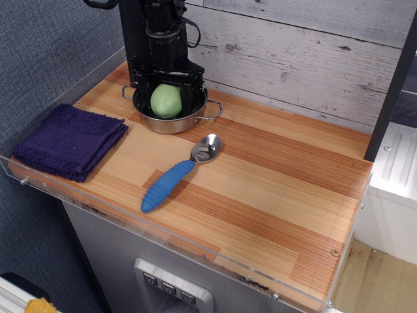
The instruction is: Place the green vegetable to the right rear side of the table close to the brick wall.
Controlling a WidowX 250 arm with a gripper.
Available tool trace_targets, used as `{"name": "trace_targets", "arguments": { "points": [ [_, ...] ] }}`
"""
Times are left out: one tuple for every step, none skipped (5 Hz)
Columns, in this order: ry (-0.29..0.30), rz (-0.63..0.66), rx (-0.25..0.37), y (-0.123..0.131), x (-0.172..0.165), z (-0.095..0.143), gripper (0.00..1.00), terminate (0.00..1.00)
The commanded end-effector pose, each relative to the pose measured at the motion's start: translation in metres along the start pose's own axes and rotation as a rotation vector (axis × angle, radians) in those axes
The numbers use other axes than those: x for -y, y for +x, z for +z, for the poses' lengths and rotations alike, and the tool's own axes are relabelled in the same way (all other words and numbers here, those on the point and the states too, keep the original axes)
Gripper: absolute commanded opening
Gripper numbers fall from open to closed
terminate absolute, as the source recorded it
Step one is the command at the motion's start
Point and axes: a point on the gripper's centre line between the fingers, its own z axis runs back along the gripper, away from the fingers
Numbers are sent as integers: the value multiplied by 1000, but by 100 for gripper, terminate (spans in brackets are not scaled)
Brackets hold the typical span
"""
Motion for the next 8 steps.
{"name": "trace_targets", "arguments": {
  "points": [
    [-19,-58,19,-4,9,11,0,0],
    [-13,-68,61,-6,12,37,0,0],
    [-6,-68,154,-15,21,83,0,0],
    [6,-122,203,-31,56,118,0,0],
    [-33,-186,206,-51,101,125,0,0],
    [-71,-217,191,-62,145,113,0,0],
    [-96,-193,155,-45,173,89,0,0],
    [-98,-97,140,-22,182,59,0,0]
  ]
}}
